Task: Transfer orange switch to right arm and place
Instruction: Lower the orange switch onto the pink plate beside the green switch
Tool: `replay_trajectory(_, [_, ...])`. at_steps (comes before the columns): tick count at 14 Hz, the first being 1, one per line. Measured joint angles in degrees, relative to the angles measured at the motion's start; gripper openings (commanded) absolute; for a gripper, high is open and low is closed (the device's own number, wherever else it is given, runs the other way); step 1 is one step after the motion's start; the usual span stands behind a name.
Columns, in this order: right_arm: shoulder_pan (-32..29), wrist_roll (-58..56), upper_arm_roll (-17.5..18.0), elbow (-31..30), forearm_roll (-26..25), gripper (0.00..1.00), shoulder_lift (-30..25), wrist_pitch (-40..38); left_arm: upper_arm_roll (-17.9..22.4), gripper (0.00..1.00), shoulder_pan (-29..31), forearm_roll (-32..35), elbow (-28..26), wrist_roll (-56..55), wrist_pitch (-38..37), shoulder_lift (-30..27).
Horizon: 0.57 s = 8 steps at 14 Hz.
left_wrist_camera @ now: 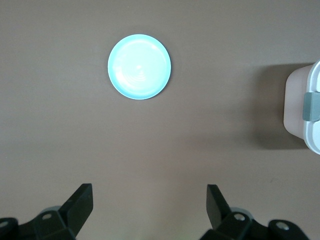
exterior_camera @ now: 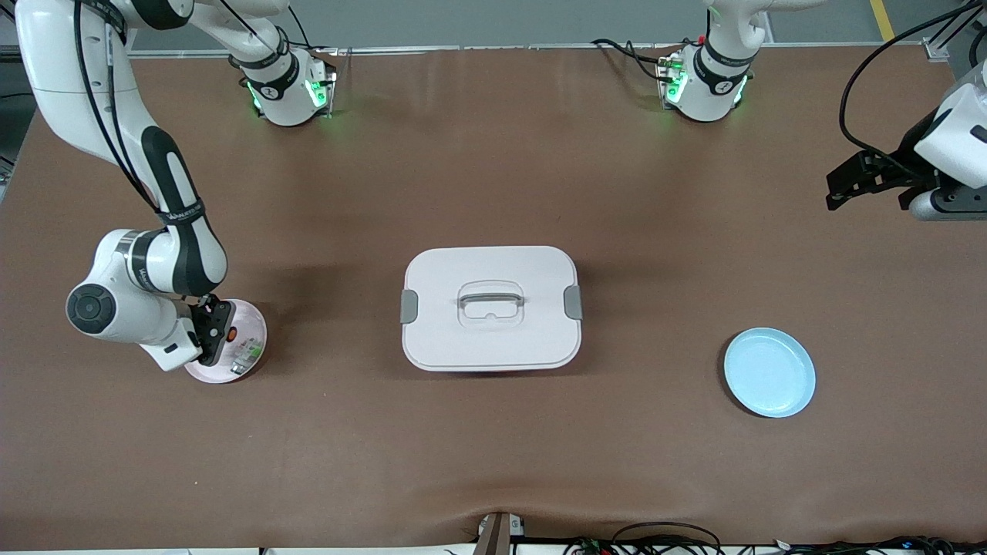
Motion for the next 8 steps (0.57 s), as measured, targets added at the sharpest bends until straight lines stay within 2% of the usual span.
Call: replay_trajectory(8, [0.00,0.00,0.00,0.00,0.09,0.34,0.66,0.15,-0.10,1.00,0.12,0.00,0.57,0.00,-0.02,0.00])
